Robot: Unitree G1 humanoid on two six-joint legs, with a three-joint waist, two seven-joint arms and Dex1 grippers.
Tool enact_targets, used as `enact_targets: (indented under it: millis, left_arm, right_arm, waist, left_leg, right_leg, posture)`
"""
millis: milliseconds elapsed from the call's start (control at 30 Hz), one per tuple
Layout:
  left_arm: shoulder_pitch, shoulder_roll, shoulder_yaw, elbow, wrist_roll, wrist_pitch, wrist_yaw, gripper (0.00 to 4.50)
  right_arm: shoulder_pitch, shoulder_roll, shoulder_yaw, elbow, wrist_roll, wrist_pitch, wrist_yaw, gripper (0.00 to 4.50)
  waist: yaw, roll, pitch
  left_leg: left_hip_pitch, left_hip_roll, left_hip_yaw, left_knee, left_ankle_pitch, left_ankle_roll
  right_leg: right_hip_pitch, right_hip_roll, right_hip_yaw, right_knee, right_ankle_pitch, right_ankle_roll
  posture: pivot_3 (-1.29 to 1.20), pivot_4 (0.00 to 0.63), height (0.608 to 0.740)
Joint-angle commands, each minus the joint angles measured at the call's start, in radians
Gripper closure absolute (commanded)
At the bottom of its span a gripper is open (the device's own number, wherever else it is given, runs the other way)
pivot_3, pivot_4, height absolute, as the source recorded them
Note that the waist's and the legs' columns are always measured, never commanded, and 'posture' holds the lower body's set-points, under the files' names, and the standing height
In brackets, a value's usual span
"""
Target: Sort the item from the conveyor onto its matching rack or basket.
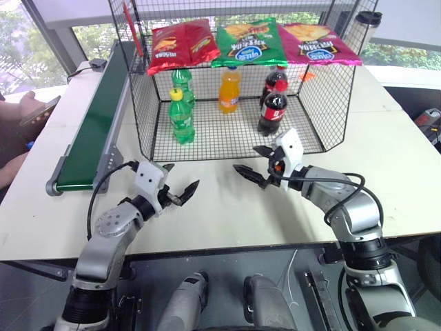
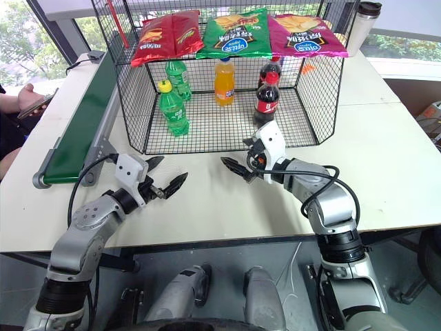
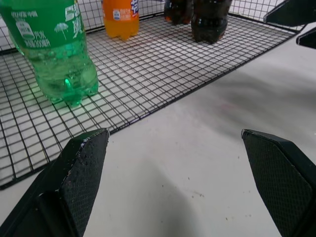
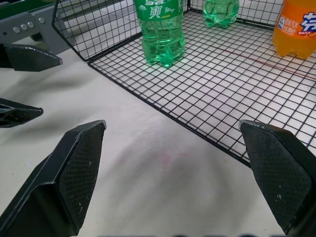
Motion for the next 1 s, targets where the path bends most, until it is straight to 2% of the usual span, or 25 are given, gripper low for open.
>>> enact_targets:
  millis: [33, 267, 567, 1000]
  left_arm:
    - [-0.007, -0.007, 0.003, -0.028, -0.013, -0.022, -0.003, 0.00]
    - [-0.011, 0.000, 0.003, -0.026, -0.003, -0.007, 0.000, 0.00]
    - [-0.013, 0.020, 0.022, -0.030, -0.008, -0.005, -0.004, 0.00]
    - [-0.001, 0.043, 0.038, -0.045, -0.029, 0.005, -0.010, 0.00]
  right_arm:
    - [-0.001, -0.006, -0.008, -0.043, 0.013, -0.004, 0.003, 0.03]
    - [0.018, -0.022, -0.007, -0.056, 0.020, 0.000, 0.026, 0.03]
    - [0.076, -0.093, -0.002, -0.116, 0.054, -0.012, 0.125, 0.03]
    - [0.101, -0.115, 0.021, -0.133, 0.041, -0.041, 0.151, 0.03]
  waist:
    - [0.000, 0.000, 0.000]
    - [0.000, 0.000, 0.000]
    - [-0.001, 0.000, 0.000]
    - [0.001, 0.000, 0.000]
  left_leg:
    - [0.000, 0.000, 0.000, 0.000, 0.000, 0.000]
    - [0.000, 0.000, 0.000, 0.000, 0.000, 0.000]
    - [0.000, 0.000, 0.001, 0.000, 0.000, 0.000]
    - [0.000, 0.001, 0.001, 0.000, 0.000, 0.000]
  right_leg:
    - [0.000, 0.000, 0.000, 0.000, 0.000, 0.000]
    - [0.000, 0.000, 0.000, 0.000, 0.000, 0.000]
    - [0.000, 0.000, 0.000, 0.000, 0.000, 0.000]
    - [0.000, 0.000, 0.000, -0.001, -0.001, 0.000]
  posture:
    - [0.00, 0.150, 0.739]
    - [0.00, 0.150, 0.739]
    - [0.00, 0.150, 0.739]
    - [0.00, 0.150, 0.739]
